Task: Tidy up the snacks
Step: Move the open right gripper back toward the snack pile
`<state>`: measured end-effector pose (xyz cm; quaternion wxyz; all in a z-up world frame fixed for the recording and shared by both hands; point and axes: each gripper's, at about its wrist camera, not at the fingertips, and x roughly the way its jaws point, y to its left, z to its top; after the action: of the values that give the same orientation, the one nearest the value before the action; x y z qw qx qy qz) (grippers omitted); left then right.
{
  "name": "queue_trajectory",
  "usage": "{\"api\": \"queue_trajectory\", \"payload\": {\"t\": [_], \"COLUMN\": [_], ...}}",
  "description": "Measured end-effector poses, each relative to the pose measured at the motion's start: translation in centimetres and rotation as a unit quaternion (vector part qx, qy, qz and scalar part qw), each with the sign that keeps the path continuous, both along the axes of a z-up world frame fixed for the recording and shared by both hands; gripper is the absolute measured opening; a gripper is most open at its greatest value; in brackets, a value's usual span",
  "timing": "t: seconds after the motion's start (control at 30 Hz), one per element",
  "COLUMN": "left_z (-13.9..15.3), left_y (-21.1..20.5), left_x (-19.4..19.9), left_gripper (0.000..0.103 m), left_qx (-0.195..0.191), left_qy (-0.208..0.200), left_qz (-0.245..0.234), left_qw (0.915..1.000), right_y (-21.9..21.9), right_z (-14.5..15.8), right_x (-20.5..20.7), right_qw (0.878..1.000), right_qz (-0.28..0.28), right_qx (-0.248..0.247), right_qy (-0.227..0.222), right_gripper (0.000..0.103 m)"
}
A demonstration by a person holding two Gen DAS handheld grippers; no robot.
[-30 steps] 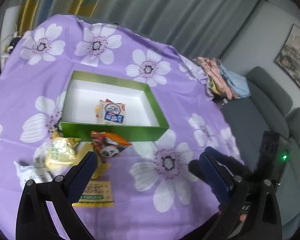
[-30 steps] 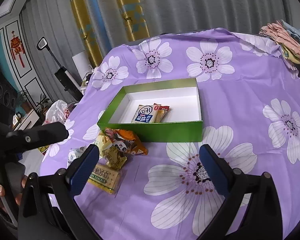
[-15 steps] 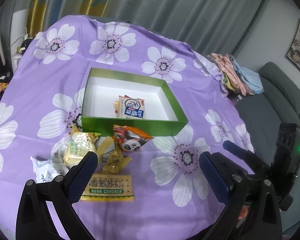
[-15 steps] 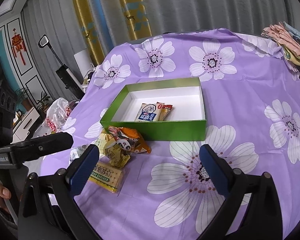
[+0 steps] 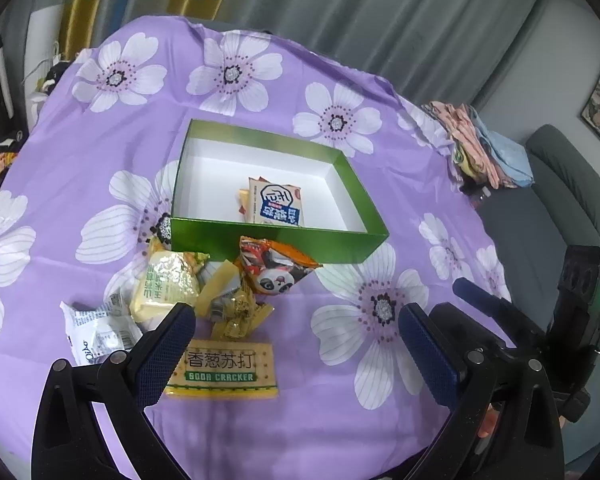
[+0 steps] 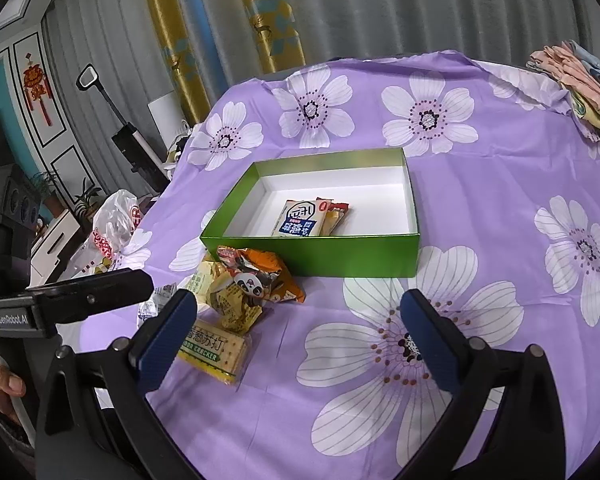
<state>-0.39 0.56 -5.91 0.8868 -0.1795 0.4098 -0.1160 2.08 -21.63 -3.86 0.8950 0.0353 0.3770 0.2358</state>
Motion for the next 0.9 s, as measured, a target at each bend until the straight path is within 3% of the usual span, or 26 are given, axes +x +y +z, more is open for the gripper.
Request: {"api": "queue_trajectory", "payload": {"t": [0.47,0.9], "left_z": [-1.6,-5.2], "left_y": [1.6,4.0], "left_x": [0.5,0.0], "left_gripper": [0.101,0.101], "left_qx": [-0.007,-0.006], "left_qy": [0.019,0.070], "left_qz": [0.011,0.026], "left_qw": [0.9997,0.9972], "right_y": [1.6,5.0], "right_z": [-1.2,-5.1], "right_x": [0.4,-0.1], "right_qw": [1.000,0.994], "right_qz": [0.015,0.080], "right_qx": [-0.014,-0.023], "right_qy": [0.017,0.071], "right_gripper": [0.102,0.102]}}
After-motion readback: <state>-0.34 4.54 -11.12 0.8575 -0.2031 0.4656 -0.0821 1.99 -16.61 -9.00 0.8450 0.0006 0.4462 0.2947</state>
